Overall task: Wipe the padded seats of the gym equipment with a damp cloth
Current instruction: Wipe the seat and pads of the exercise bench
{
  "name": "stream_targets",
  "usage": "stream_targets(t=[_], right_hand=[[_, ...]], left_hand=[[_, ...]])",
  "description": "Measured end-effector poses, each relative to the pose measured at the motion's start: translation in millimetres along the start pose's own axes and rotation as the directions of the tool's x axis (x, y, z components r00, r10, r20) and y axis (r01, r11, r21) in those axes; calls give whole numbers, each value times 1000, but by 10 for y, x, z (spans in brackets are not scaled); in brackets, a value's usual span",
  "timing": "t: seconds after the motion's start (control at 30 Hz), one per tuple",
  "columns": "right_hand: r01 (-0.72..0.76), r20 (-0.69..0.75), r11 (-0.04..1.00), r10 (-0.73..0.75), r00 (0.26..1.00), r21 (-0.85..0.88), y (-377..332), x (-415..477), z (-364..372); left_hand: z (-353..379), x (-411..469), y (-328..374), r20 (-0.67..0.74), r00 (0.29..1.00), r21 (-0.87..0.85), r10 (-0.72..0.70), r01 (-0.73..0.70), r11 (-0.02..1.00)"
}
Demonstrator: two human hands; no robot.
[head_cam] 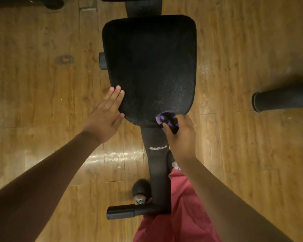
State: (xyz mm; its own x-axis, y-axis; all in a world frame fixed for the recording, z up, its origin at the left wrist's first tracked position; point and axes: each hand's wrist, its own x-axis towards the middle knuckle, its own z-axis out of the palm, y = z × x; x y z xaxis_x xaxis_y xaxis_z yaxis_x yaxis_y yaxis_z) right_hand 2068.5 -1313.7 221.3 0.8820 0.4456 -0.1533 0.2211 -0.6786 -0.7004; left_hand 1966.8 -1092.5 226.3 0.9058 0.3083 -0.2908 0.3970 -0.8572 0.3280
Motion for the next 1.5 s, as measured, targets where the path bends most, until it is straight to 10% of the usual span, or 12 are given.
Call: stream_targets(t=[0.33, 0.93, 1.07, 1.2, 1.5], right_hand=[[-155, -126, 988, 156, 980, 21, 51, -103, -14], [340, 261, 903, -273, 926, -263, -500, 155, 239], [221, 137, 936, -190, 972, -273, -174, 533, -175], [84, 6, 939, -87, 996, -333, -52, 1042, -463], [567, 275, 731, -496, 824, -381, -266, 831, -154]], left_hand=[[-18, 46, -70, 12, 999, -27, 31, -31, 999], [-141, 62, -3, 133, 991, -70, -31, 40, 997], [-128, 71, 155, 31, 993, -196, -115, 119, 973], [9, 103, 369, -186, 940, -278, -287, 230, 933], [333, 377, 643, -295, 719, -426, -629, 491, 760]])
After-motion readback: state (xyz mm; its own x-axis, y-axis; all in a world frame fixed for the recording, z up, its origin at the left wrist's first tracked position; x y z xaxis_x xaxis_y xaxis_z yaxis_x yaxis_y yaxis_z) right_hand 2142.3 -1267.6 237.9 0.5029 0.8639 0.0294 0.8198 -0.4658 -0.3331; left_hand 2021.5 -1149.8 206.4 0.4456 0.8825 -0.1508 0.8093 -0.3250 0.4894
